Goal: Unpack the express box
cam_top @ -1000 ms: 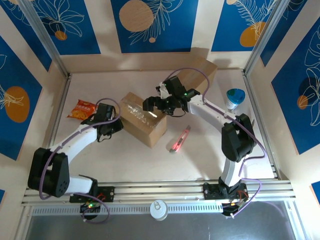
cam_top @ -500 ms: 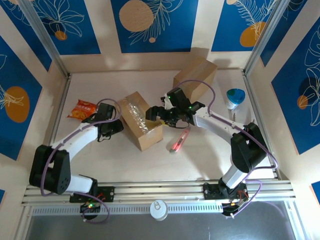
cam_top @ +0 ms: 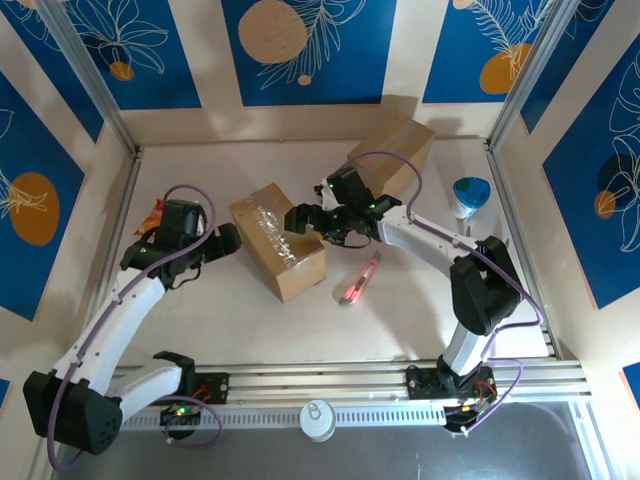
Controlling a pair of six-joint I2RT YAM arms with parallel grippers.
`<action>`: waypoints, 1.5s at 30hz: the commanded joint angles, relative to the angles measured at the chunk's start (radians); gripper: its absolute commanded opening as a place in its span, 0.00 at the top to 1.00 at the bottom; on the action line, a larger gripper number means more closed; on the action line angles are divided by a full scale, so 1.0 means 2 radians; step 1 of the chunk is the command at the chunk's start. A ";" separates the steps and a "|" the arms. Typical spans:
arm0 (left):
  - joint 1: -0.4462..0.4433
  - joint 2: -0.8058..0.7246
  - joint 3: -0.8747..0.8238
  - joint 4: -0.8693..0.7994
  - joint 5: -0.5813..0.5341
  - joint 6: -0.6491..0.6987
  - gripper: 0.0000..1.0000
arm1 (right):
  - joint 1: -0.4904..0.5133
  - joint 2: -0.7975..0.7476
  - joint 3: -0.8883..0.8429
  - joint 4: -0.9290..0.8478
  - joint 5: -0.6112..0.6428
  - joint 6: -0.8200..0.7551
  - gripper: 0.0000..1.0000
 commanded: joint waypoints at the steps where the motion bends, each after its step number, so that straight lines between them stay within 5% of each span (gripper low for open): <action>1: 0.005 0.004 0.016 -0.004 0.052 -0.003 0.05 | -0.001 0.013 0.015 -0.007 -0.016 -0.010 0.01; 19: 0.004 0.068 0.042 0.049 0.105 -0.016 0.02 | 0.006 0.031 -0.021 0.010 -0.016 -0.002 0.09; 33: -0.008 0.188 0.140 -0.006 0.099 0.025 0.00 | 0.018 0.024 -0.016 0.009 -0.015 -0.001 0.13; 45: -0.011 0.148 0.064 0.028 0.059 0.007 0.01 | 0.018 0.019 -0.017 0.005 -0.014 -0.001 0.12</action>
